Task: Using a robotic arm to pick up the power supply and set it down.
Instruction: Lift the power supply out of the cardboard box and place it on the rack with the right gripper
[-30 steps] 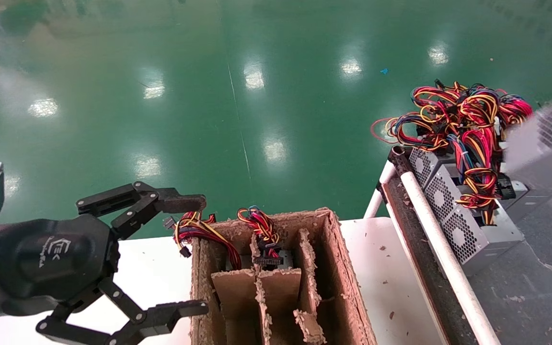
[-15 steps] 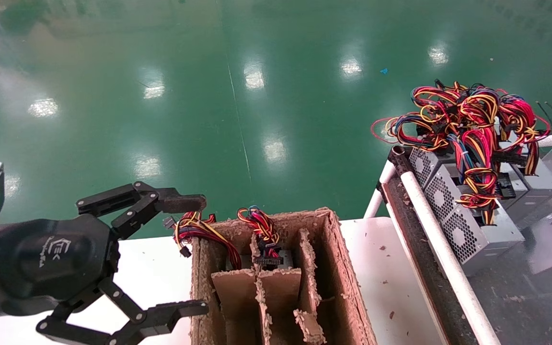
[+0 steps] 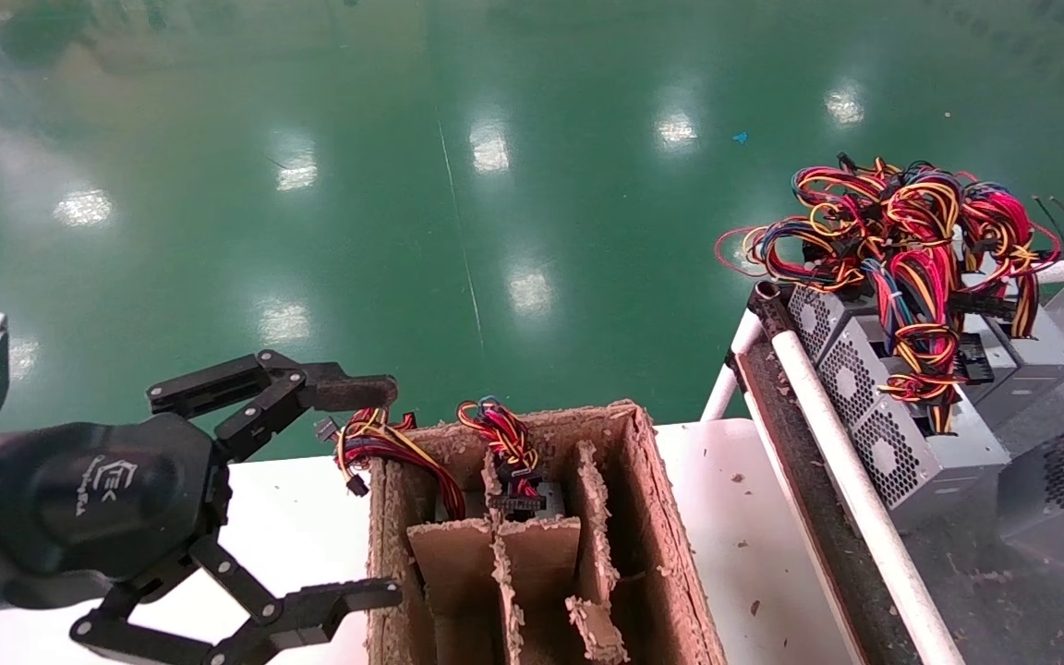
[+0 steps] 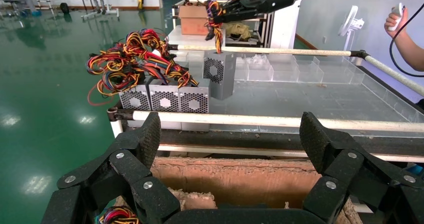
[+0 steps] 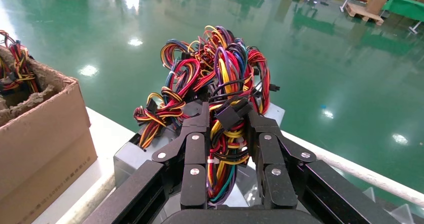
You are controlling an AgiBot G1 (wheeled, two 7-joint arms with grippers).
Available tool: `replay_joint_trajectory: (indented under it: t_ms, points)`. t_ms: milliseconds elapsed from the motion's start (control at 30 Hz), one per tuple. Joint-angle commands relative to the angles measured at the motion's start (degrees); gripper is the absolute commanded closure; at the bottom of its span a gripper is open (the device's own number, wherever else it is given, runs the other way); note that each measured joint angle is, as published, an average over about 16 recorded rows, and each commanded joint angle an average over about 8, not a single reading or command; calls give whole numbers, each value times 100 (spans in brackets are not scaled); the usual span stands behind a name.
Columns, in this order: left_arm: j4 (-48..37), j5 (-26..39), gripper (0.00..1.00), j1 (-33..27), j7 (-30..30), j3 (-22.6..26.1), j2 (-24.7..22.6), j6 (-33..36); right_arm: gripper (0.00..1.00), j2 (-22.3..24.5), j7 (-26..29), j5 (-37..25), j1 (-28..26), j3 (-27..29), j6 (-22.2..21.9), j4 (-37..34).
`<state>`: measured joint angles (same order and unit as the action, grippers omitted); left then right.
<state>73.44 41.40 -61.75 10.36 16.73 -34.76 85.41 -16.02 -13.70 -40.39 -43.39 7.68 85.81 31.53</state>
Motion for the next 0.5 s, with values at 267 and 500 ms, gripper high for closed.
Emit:
replay_joint_trajectory:
  t_ms: [267, 500]
  points:
    - [0, -2, 0, -1, -2, 3, 1, -1, 100, -400, 239, -299, -459, -335, -431, 448]
    - [0, -4, 0, -1, -3, 5, 2, -2, 100, -723, 477, -647, -1000, -680, -729, 660]
